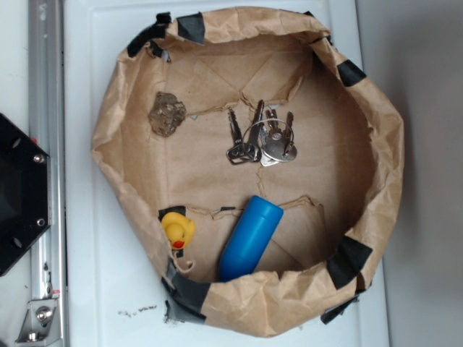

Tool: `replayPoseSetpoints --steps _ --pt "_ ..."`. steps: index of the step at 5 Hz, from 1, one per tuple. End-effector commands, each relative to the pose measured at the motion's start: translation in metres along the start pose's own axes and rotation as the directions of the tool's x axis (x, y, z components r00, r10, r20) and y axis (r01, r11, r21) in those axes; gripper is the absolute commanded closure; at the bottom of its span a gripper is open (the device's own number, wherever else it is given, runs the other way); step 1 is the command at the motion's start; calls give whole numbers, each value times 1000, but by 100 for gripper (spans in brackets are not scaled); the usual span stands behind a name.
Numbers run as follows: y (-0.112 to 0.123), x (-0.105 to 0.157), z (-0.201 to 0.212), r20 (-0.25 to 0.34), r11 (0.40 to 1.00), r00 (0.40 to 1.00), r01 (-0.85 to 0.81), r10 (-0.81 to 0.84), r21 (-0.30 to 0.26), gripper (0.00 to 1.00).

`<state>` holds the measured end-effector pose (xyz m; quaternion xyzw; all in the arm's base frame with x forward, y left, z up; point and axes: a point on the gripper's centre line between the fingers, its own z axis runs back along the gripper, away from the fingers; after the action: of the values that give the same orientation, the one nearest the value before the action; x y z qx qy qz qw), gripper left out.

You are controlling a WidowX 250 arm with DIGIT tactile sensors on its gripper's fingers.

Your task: Grab the silver keys.

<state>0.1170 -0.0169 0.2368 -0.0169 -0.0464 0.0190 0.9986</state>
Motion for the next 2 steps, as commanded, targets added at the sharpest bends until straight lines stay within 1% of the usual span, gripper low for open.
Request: replayPoseSetpoints --steps 1,2 --pt "0 0 0 0 1000 1000 0 0 0 0" --pt "6 50 -5 -1 997 997 -73 73 -22 0"
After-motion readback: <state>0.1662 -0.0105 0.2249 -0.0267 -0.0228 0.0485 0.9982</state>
